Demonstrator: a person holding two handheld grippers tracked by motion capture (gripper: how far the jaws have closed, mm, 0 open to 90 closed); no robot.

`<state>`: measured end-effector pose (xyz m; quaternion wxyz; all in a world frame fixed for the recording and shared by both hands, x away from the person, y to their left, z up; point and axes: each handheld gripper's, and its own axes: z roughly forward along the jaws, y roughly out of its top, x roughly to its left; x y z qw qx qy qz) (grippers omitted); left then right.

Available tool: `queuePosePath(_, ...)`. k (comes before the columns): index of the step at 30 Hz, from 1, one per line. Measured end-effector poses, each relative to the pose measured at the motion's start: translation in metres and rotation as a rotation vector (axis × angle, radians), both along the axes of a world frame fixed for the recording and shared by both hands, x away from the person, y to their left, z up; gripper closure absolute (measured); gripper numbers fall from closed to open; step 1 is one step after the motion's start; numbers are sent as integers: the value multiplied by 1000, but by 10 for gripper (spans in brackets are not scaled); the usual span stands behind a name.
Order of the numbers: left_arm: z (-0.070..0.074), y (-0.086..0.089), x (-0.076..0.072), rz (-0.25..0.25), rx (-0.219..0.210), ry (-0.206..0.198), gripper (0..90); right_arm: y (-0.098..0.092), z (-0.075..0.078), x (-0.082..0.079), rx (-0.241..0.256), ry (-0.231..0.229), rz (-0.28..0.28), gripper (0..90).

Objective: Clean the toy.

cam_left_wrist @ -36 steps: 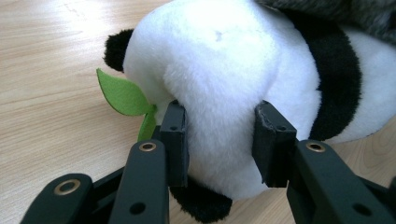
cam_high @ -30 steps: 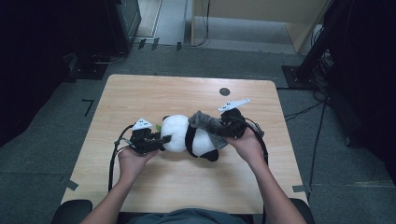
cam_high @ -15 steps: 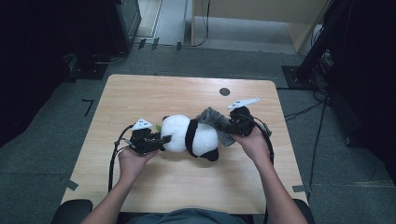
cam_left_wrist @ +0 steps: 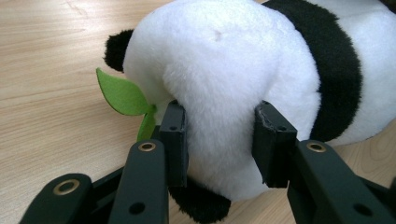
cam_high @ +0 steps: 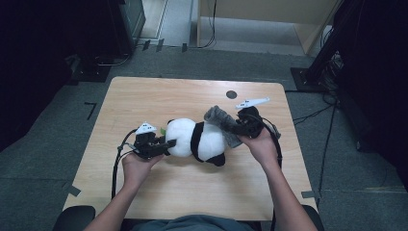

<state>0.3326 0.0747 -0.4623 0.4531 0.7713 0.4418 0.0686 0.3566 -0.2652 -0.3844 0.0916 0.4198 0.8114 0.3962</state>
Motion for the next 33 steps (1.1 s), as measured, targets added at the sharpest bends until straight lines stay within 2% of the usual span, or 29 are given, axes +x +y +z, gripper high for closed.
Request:
queuePosePath(4, 0, 0, 0, 2, -2, 2, 612, 19, 10, 1, -1, -20, 21, 775)
queuePosePath(16, 0, -3, -2, 15, -2, -22, 611, 82, 8, 11, -42, -31, 120, 775)
queuePosePath(19, 0, -3, -3, 18, -3, -27, 611, 100, 7, 12, -80, -47, 143, 775)
queuePosePath(27, 1, -2, -6, 15, 2, -31, 609, 145, -2, 22, -95, -31, 192, 773)
queuePosePath(33, 0, -1, -6, 23, 2, -23, 608, 163, -13, 24, -104, -13, 199, 772)
